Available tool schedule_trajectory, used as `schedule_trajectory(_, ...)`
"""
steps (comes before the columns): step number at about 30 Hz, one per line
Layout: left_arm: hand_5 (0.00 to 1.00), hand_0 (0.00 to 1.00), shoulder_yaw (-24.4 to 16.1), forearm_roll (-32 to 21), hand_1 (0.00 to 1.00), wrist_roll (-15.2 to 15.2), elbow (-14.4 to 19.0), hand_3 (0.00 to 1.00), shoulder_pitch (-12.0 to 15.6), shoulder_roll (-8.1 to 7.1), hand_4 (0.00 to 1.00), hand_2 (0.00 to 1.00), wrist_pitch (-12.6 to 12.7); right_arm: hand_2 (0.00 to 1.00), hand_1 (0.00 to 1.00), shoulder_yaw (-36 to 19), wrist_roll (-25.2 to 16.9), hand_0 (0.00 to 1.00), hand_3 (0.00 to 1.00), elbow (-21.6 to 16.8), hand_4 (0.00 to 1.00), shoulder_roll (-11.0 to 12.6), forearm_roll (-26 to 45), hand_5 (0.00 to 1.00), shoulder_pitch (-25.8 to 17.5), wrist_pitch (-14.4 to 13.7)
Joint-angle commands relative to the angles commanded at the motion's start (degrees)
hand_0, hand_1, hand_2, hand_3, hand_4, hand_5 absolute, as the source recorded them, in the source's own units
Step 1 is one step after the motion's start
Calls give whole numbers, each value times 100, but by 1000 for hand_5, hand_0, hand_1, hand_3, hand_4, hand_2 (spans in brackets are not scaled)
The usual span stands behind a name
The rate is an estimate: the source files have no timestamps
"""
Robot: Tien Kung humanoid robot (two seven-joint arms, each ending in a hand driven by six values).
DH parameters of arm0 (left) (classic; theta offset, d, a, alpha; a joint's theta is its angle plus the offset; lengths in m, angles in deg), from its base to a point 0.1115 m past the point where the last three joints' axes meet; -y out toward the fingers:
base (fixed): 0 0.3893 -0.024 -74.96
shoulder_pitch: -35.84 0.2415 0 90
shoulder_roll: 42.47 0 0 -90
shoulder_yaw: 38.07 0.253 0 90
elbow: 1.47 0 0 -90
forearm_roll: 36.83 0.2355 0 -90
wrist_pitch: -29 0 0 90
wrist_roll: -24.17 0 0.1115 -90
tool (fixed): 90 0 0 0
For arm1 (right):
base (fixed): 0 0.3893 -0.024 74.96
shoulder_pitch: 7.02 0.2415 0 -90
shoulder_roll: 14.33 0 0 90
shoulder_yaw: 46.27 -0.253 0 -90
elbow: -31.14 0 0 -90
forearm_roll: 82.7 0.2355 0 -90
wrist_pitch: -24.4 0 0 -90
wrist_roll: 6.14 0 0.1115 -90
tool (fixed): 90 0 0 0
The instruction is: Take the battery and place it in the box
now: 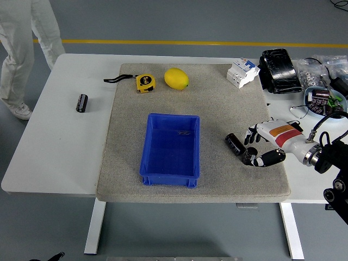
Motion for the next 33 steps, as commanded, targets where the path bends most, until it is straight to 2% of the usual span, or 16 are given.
schedule_trajectory(10,776,719,32,-19,674,4,1,792,-22,-6,751,798,-10,500,462,143,16,353,506,135,998,-52,22,267,61,-77)
schedule_trajectory(11,781,718,33,-20,674,3,2,792,-22,-6,754,797,-10,485,442,160,22,332,489,143,858,-53,37,188,66,-104)
schedule_trajectory(22,778,718,43,6,674,-25,12,793,-11,-7,752,796,-25,474,425,219,26,324,484,280,821,-69,109,166,61,-203)
schedule_trajectory(23,778,717,39,12,674,-28,13,792,-9,-7,753,796,-25,467,411,226,29,335,478,285,777,-70,114,134,59,-209)
schedule_trajectory(28,778,717,13,55,674,-41,17,792,5,-4,753,796,-32,467,411,257,24,335,478,288,777,-82,146,134,49,-269)
schedule_trajectory(29,778,716,9,62,674,-42,17,792,8,-5,754,796,-32,458,402,259,24,360,476,289,818,-87,150,112,47,-287)
schedule_trajectory(33,778,716,8,73,674,-42,17,792,12,-9,754,796,-39,458,402,272,21,360,476,288,818,-80,166,112,46,-320)
